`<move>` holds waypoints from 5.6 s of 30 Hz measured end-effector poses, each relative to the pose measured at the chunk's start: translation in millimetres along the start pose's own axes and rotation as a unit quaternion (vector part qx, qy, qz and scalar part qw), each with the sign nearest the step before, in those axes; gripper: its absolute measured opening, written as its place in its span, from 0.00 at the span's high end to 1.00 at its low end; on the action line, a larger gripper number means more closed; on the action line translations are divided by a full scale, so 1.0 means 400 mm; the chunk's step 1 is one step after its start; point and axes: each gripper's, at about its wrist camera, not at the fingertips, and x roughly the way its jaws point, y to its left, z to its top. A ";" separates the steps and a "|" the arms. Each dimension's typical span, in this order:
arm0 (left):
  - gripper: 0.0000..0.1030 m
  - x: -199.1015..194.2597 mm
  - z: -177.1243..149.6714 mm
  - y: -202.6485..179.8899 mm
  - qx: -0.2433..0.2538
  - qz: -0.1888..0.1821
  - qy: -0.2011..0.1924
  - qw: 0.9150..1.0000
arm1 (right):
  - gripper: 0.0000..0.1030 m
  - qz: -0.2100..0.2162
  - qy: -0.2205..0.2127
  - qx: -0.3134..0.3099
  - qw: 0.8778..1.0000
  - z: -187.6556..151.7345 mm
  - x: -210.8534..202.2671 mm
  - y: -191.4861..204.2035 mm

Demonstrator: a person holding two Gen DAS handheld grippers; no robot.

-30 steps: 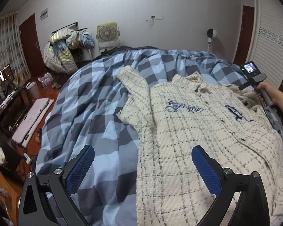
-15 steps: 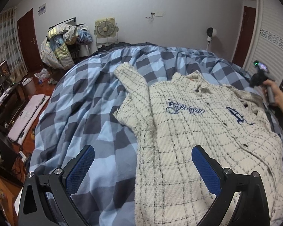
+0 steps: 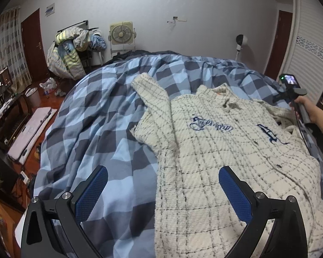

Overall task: Fold small clothes
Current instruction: 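Lift the sleeve and fold it across the jacket front with the right gripper, then release the sleeve onto the jacket and withdraw the right gripper, then grasp the other sleeve cuff with the left gripper, then fold the held sleeve across the jacket front with the left gripper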

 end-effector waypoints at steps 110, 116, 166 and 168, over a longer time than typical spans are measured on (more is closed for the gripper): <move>0.00 0.043 0.036 -0.008 0.020 0.001 0.007 1.000 | 0.38 0.247 0.051 0.013 0.968 -0.402 -0.335 -0.259; 0.00 0.102 0.083 -0.002 0.026 0.013 0.024 0.999 | 0.38 0.164 -0.044 0.075 0.983 -0.374 -0.491 -0.433; 0.89 0.296 0.367 0.266 -0.280 -0.080 0.005 0.957 | 0.27 0.303 -0.153 0.066 0.938 -0.448 -0.636 -0.224; 0.89 0.264 0.361 0.273 -0.286 -0.098 -0.007 0.953 | 0.27 0.300 -0.150 0.059 0.940 -0.448 -0.641 -0.209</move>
